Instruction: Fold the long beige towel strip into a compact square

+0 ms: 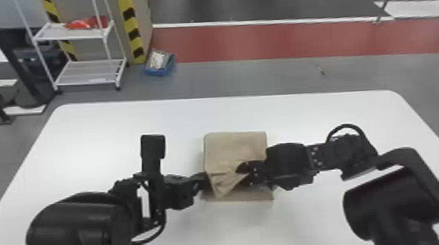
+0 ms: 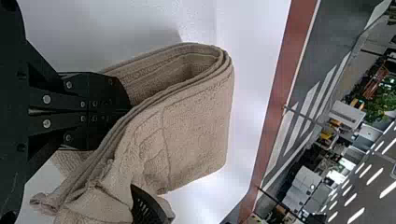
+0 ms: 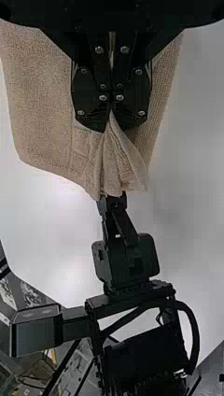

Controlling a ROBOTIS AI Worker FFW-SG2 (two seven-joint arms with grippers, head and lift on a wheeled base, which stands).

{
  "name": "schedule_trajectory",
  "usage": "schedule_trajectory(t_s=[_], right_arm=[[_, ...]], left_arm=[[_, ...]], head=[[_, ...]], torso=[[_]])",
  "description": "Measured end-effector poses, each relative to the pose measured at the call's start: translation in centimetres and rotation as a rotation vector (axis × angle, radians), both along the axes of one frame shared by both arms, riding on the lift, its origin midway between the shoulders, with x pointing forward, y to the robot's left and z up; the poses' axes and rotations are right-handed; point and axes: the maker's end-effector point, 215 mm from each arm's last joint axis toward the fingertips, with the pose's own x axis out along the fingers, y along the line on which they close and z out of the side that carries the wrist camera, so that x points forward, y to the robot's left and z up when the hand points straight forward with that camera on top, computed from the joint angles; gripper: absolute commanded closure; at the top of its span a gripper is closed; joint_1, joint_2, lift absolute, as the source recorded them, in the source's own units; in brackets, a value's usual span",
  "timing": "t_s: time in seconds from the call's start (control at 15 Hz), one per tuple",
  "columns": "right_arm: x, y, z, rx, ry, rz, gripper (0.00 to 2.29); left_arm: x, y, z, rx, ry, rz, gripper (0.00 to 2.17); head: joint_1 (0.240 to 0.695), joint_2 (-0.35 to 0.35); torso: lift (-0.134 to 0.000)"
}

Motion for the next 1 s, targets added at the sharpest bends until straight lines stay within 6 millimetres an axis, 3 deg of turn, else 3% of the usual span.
schedule_trajectory(t_s=[0.27,0.4,0.6,0.67,1.0], right_arm=[[0.2,-0.1,-0.9,-0.002,0.01,-0.003,1.43],[0.3,-0.3,-1.1,0.002,0.011,-0.007,1.38],[0.3,-0.4,-0.7,0.02,-0.001,-0.005,0.39],[0.2,-0.4,-0.4,0.032,-0.009,-0.002,0.21],[0.6,-1.3,1.9,0.096,-0.041,-0.026,0.09]], left_arm=[[0.2,0.1,0.1,0.001,-0.001,0.0,1.92],[0.3,0.1,0.1,0.001,-0.003,0.002,1.92],[0.4,0.2,0.2,0.002,-0.004,0.003,1.92],[0.3,0.2,0.1,0.002,-0.003,0.002,1.92],[0.2,0.3,0.0,0.006,-0.002,0.003,1.92]], head=[[0.695,-0.026],[0.695,-0.028],[0.695,-0.028],[0.695,-0.028],[0.695,-0.036]], torso=[[-0.124],[-0.124],[-0.124],[-0.124],[-0.124]])
